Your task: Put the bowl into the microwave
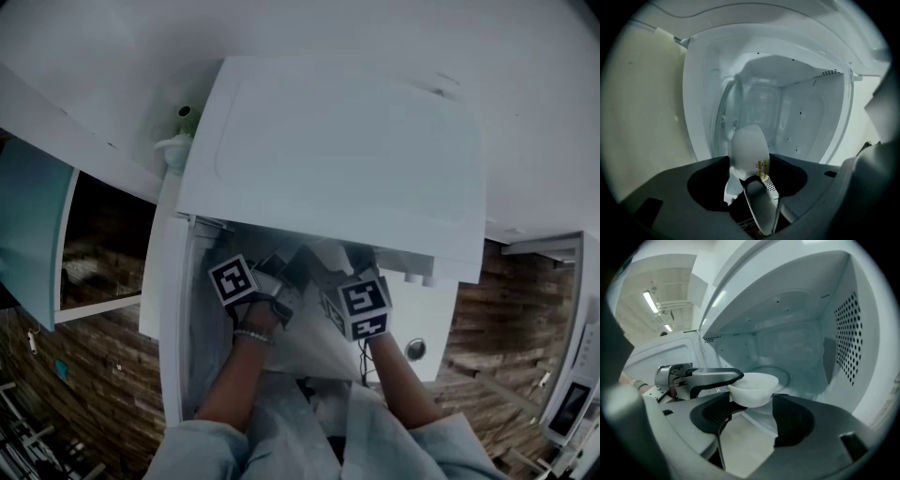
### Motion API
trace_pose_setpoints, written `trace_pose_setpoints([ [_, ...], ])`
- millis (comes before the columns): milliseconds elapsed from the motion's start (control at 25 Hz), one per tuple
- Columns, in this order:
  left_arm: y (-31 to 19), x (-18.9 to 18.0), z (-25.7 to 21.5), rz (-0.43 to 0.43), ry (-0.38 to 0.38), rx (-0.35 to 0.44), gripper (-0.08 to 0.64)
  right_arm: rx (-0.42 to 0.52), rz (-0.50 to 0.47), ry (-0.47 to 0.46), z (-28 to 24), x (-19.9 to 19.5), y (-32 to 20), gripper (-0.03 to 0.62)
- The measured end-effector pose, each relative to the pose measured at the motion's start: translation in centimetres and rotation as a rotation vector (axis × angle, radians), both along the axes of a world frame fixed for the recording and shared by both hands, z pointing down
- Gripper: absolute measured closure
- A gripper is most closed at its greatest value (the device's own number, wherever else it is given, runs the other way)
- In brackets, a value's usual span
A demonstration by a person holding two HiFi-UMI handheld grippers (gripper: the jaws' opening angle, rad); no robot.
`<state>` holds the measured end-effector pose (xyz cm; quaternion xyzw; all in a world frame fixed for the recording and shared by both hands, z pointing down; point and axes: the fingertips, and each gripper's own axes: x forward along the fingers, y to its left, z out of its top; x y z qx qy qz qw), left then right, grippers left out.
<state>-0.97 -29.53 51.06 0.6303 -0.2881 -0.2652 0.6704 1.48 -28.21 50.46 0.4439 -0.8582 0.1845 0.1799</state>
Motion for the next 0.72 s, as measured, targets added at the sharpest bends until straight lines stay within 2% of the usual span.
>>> trace_pose_setpoints([
  [200,0.3,-0.2,0.2,-0.004,-0.002,-0.034,0.31,-0.018,-0.012,0.004,0.3,-0.3,0.3,0.295],
  [360,0.5,-0.3,0.2,0.009,-0.022,-0.032,0.313,-0.013,-0.013,-0.01,0.1,-0.7,0.2,0.295],
  [480,0.9,0.0,0.2,0.042,-0.057,-0.021,0.311,-0.019,-0.004,0.028,0.5,-0.2,0.0,0.299],
  [600,1.4,0.3,0.0,0.052,-0.055,-0.009,0.311,-0.039,-0.001,0.065,1.4,0.3,0.0,0.305],
  [720,1.8,0.4,-0.1,0.052,-0.051,-0.013,0.311,-0.026,0.007,0.064,1.3,0.4,-0.6,0.31],
])
